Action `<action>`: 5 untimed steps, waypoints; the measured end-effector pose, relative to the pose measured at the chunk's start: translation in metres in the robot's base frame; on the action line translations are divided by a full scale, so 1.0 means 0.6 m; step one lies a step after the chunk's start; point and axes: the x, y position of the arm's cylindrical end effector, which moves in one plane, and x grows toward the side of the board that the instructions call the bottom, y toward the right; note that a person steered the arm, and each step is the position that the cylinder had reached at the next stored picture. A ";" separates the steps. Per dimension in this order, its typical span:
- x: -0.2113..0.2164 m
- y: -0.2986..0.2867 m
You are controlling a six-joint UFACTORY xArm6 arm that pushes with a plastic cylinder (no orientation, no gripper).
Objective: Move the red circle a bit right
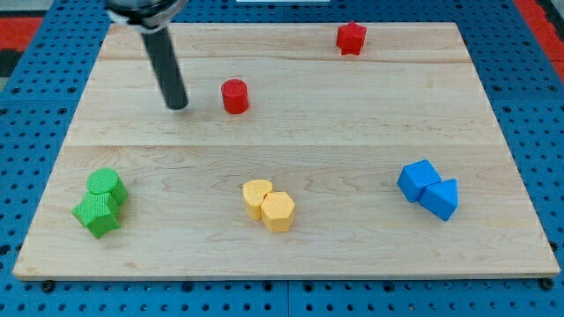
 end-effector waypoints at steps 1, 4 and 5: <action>-0.020 0.093; 0.001 0.185; 0.023 0.185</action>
